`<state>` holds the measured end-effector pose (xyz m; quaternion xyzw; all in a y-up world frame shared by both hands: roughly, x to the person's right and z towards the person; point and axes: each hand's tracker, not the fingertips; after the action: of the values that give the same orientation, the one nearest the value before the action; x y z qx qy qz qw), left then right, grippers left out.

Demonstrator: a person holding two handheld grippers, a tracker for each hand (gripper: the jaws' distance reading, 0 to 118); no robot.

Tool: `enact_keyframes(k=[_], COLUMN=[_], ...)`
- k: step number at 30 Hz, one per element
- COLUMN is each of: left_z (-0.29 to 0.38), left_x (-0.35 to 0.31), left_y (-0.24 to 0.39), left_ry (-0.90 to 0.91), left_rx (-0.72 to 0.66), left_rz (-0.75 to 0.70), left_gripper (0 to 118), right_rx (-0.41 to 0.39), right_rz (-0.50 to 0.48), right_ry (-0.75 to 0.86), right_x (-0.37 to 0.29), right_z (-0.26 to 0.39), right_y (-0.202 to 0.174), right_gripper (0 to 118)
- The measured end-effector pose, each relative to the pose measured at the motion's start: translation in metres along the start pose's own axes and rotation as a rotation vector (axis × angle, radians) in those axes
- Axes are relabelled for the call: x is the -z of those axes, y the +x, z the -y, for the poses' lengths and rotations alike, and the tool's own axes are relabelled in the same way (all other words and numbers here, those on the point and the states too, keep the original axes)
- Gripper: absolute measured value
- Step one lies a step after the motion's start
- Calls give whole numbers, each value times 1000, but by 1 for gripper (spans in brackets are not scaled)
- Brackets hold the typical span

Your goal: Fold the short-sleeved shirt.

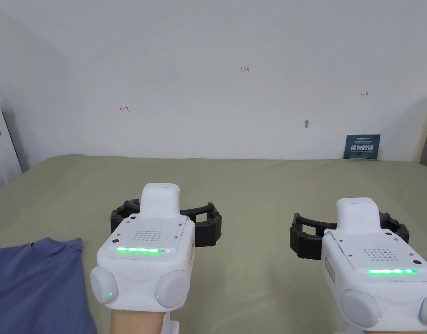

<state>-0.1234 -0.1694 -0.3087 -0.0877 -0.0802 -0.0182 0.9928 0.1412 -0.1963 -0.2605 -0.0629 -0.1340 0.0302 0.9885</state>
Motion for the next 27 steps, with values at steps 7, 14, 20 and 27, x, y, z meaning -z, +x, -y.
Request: enact_keyframes(k=[7,14,20,27], left_z=[0,0,-1,0], left_x=[0,-1,-4,-2], left_y=[0,-1,0,-1], left_ry=[2,3,19,20], left_rx=[-5,-8,-7,-9], left_rz=[0,2,-7,-7], left_gripper=[118,118,118,118], right_rx=[-3,-6,-6,-3], right_rz=[1,4,4,12], right_ry=[-2,-2,5,4], right_x=[0,-2,-2,-1], right_z=[0,-1,-3,-1], right_y=[-1,-2,-3,-2], right_gripper=[118,118,118,118])
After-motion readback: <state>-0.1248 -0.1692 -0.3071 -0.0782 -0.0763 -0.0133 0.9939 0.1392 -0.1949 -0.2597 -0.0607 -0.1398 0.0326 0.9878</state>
